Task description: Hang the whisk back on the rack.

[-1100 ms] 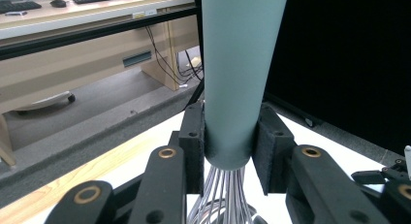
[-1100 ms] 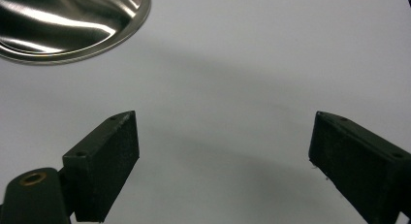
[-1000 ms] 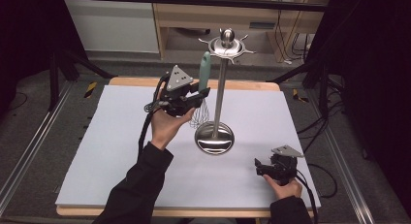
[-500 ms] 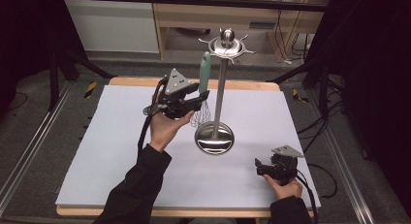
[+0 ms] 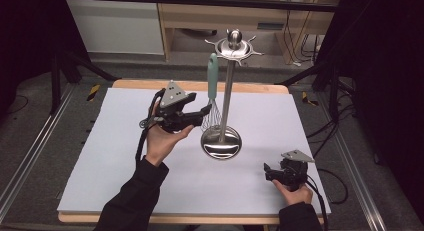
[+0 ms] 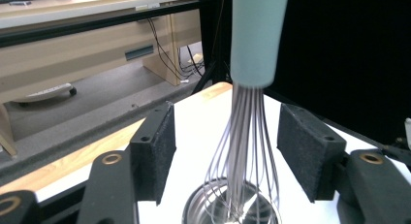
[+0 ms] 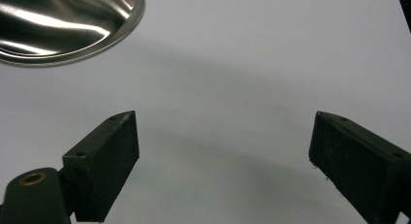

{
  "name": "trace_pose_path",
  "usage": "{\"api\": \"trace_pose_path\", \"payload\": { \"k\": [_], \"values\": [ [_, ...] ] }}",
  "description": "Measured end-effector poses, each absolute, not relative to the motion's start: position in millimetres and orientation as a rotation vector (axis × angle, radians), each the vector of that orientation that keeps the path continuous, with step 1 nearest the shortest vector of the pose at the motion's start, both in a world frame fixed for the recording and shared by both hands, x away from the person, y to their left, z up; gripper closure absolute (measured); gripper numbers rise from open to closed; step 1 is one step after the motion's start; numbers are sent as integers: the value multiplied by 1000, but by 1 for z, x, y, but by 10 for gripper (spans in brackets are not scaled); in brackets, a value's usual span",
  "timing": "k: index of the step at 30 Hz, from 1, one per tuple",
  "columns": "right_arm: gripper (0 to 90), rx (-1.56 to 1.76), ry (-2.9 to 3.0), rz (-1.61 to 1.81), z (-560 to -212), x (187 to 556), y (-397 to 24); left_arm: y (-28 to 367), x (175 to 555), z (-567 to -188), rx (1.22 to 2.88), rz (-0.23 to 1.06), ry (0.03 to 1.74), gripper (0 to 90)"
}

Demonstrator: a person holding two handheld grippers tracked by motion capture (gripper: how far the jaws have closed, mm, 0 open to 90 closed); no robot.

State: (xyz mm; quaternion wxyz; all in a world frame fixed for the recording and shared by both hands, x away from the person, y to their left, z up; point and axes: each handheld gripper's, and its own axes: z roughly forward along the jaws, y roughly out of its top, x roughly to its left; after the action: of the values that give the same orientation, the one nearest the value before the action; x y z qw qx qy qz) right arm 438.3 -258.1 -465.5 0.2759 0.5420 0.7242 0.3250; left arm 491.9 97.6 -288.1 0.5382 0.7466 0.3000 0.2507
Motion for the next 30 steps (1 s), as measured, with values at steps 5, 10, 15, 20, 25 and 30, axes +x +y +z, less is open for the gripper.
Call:
{"api": "trace_pose_path", "payload": {
  "k": [5,10,15,20,25,30],
  "values": [
    [110,1454,1942,870,-465,438,-260,106,481,-296,1774,587,714,364],
    [110,1464,1935,869,-465,437,-262,117,473,-305,1772,577,735,354],
    [110,1474,1927,869,-465,437,-264,128,469,-316,1774,588,758,356],
    [110,1466,1933,861,-466,437,-265,137,468,-329,1769,583,792,353],
    [110,1473,1936,858,-467,437,-265,148,467,-343,1772,586,824,349],
    [110,1477,1931,853,-467,437,-267,160,467,-360,1797,590,866,349]
  ]
}}
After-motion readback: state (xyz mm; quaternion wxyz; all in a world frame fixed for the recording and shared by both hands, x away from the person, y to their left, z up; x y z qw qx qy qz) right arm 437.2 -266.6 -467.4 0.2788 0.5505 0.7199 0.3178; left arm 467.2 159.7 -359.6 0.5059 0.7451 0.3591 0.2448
